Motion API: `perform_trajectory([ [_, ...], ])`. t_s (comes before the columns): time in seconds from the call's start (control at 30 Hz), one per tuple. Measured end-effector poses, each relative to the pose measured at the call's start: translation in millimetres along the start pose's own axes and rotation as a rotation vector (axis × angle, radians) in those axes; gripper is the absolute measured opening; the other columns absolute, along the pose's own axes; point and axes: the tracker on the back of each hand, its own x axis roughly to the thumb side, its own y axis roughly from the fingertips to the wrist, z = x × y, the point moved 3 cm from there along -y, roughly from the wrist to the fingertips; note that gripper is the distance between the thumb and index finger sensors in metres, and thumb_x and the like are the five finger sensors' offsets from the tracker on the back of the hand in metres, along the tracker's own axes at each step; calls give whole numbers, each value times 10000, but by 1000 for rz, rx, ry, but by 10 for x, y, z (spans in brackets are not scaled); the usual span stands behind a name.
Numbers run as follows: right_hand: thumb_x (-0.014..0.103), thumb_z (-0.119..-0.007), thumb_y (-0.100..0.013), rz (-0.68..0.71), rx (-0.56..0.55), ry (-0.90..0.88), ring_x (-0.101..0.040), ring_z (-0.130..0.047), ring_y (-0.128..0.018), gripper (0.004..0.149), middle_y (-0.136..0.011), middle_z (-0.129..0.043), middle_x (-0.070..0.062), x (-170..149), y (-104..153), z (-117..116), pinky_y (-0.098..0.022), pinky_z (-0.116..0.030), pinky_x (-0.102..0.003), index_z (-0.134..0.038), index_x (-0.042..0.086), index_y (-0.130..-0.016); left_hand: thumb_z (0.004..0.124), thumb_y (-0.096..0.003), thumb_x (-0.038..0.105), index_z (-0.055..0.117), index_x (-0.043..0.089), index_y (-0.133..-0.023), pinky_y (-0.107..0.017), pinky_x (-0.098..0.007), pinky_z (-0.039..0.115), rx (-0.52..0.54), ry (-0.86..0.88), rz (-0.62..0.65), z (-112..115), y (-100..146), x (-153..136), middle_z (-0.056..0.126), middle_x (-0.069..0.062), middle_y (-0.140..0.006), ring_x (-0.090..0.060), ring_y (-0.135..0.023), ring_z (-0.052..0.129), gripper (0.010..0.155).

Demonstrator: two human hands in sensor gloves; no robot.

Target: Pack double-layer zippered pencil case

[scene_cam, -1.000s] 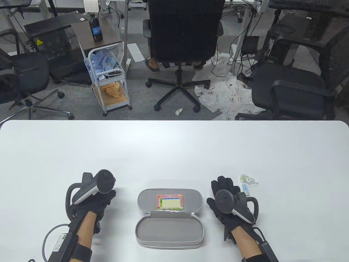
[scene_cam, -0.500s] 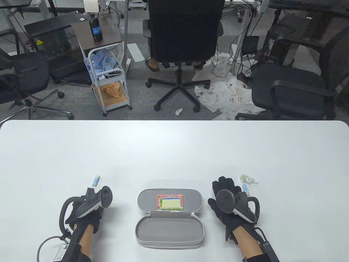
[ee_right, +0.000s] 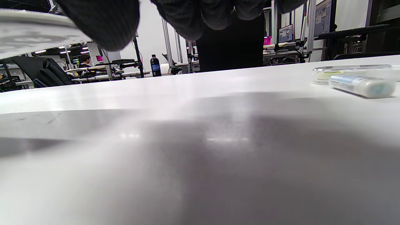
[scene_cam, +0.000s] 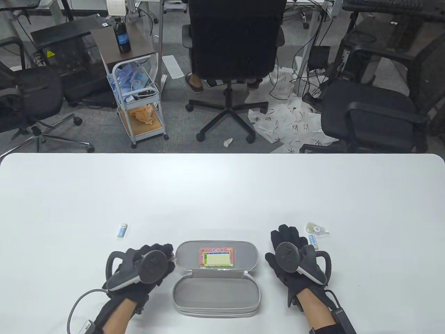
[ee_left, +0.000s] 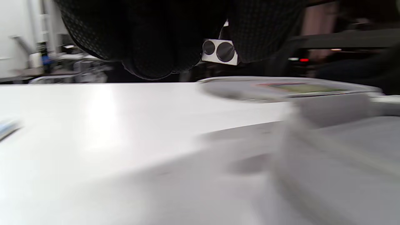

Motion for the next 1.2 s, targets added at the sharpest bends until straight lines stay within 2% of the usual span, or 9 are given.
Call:
perform_trajectory([
  [0.07, 497, -666, -507, 0, 1, -4, -404, -364, -1024, 701, -1173, -390, -173, -1, 0, -4, -703, -390, -581, -502, 142, -1088, 863, -541, 420, 795, 134, -997, -614, -573, 817, -30, -1, 71, 42, 11, 293, 918, -140, -883, -340, -726, 974, 542],
  [0.2, 493, -667, -507, -6, 7, 10, -406, -356, -1023, 703, -1173, -385, -175, -1, -1, -18, -701, -377, -582, -497, 137, -1089, 859, -542, 431, 785, 180, -1007, -650, -585, 776, -150, -186, 167, 282, -9, 683, 897, -115, -921, -341, -770, 943, 533],
  [0.33, 495, -667, -507, -3, 2, -3, -408, -356, -1022, 705, -1173, -385, -175, 5, 8, 1, -704, -387, -578, -498, 134, -1089, 862, -539, 434, 778, 205, -1015, -660, -568, 762, -182, -274, 191, 372, -3, 777, 882, -97, -941, -335, -783, 916, 535],
  [0.5, 495, -667, -508, 2, 12, 2, -409, -353, -1021, 707, -1173, -380, -176, 24, 5, -10, -705, -394, -576, -492, 134, -1090, 842, -523, 487, 770, 196, -1033, -664, -574, 755, -159, -179, 162, 233, -17, 642, 882, -98, -957, -347, -794, 915, 591],
  [0.67, 498, -667, -508, 9, 18, -1, -411, -340, -1021, 715, -1175, -368, -177, 42, 1, -15, -707, -393, -573, -482, 131, -1094, 807, -557, 422, 755, 191, -1047, -680, -595, 729, -7, -125, 12, -126, -76, 130, 860, -112, -989, -374, -830, 892, 544],
  [0.77, 498, -665, -509, 7, 28, 3, -410, -334, -1022, 717, -1175, -362, -177, 42, -1, -32, -707, -389, -572, -478, 129, -1095, 813, -553, 417, 711, 183, -1081, -704, -591, 709, 22, -149, -164, -183, -213, -406, 822, -121, -1035, -384, -879, 863, 585],
  [0.9, 500, -666, -508, -6, 26, -1, -410, -331, -1022, 718, -1176, -362, -177, 17, 3, -23, -706, -383, -573, -476, 132, -1094, 822, -553, 377, 726, 176, -1068, -703, -555, 725, -11, -55, -415, -8, -362, -1145, 835, -125, -1021, -369, -867, 878, 561],
  [1.03, 498, -665, -510, -15, 43, -12, -410, -330, -1022, 716, -1175, -365, -178, -17, -5, -68, -706, -379, -573, -477, 130, -1095, 839, -545, 363, 693, 161, -1088, -709, -553, 712, -48, 25, -691, 333, -409, -1765, 803, -140, -1046, -385, -888, 854, 597],
  [1.2, 500, -663, -511, -18, 76, -1, -407, -325, -1023, 716, -1177, -359, -173, -26, -26, -146, -706, -370, -573, -473, 133, -1096, 855, -534, 384, 653, 134, -1111, -705, -581, 695, -120, 61, -837, 611, -459, -2068, 769, -176, -1067, -423, -899, 828, 661],
])
